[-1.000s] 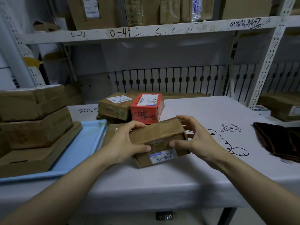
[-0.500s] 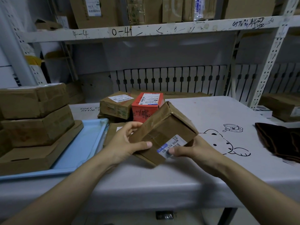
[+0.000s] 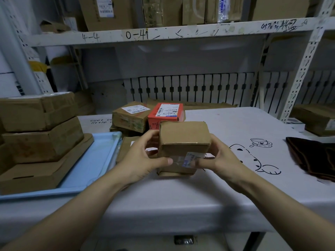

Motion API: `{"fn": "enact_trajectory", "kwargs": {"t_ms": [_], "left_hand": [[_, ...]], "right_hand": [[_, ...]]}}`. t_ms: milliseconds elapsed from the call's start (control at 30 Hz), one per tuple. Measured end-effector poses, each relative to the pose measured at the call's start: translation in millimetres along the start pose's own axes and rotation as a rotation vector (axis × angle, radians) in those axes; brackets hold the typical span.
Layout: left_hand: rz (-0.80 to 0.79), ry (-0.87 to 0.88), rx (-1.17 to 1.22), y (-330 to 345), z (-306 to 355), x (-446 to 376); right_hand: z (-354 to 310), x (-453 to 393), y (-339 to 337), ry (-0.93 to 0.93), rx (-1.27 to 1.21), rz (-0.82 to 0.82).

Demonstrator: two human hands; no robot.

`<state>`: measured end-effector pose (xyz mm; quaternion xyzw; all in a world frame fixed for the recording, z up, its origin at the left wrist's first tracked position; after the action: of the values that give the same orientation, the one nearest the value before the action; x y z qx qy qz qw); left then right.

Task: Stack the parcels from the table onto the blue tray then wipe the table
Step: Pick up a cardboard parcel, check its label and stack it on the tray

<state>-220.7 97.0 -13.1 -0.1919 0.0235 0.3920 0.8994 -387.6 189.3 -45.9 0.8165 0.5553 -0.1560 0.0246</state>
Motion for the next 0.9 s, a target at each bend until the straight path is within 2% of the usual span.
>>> {"fn": "enact_trajectory", "kwargs": {"t_ms": [267, 400, 500, 767, 900], "left_hand": [[0.005, -0.144, 0.243, -1, -17, 5], [0.007, -0.195, 0.328, 1, -22, 6], [0.024, -0.242, 0.477, 4, -29, 7], [0.073, -0.364, 0.783, 18, -52, -1], [0.089, -0.416, 0.858, 20, -56, -2]], "right_hand": [[12, 5, 3, 0.087, 0.056, -0.045], [16, 9, 9, 0.108, 0.040, -0.081], [14, 8, 10, 0.117, -0.004, -0.068], [-12, 4, 7, 0.014, -0.001, 0.072], [-24, 4, 12, -0.033, -0.016, 0.067]]}}
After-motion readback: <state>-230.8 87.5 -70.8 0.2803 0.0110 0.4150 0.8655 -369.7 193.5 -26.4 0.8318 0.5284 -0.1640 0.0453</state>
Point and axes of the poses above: each hand's wrist, its own x-axis away from the middle knuckle, its own y-axis out of the palm, z = x × y, the point moved 10 cm from there along -x, towards the middle knuckle, and after that the axes turned 3 degrees about -y, right-handed, at the moved point
